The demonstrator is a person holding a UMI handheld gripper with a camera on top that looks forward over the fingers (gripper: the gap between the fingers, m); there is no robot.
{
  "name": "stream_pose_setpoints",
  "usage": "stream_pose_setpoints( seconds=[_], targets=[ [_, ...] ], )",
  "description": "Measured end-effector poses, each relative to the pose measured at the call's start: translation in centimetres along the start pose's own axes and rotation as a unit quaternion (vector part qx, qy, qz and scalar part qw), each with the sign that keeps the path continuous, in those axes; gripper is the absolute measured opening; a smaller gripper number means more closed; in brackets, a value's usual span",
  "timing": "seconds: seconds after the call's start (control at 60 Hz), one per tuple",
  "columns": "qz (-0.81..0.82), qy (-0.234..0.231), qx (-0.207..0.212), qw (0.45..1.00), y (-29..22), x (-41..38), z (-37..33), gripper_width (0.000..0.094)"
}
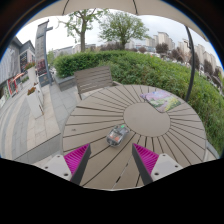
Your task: Arrange mouse
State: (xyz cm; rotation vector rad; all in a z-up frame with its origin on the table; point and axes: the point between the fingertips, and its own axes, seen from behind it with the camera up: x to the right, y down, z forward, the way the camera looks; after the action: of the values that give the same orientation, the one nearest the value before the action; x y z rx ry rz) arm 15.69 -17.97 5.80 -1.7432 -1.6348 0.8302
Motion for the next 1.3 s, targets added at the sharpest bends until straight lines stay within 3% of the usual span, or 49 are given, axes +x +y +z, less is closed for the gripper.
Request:
stream_pose_setpoints(
  seconds=[0.4,0.65,0.733,0.867,0.9,0.933,1.117,1.3],
  targets=[
    [-0.001,0.023,0.003,1.0,0.7,0.4,9.7,0.0856],
    [-0.003,0.004,0.014,1.0,-1.0,-0.4,13.5,0.0858],
    [-0.009,0.019,0.018,1.0,-1.6,0.1,14.1,0.0848],
    [-0.014,0.008,0.02,1.0,-2.1,0.0,14.9,0.0721],
    [-0.018,0.01,0.019,1.0,-2.1,0.2,15.0,0.0622],
    [-0.026,0.017,0.019,0.999,-2.0,0.9,14.9,0.0454],
    [-0.03,-0.032,0.001,0.999,-3.9,0.0,13.1,0.0395],
    [-0.042,-0.063,0.09,0.993,-17.4,3.3,8.6,0.0378]
  ],
)
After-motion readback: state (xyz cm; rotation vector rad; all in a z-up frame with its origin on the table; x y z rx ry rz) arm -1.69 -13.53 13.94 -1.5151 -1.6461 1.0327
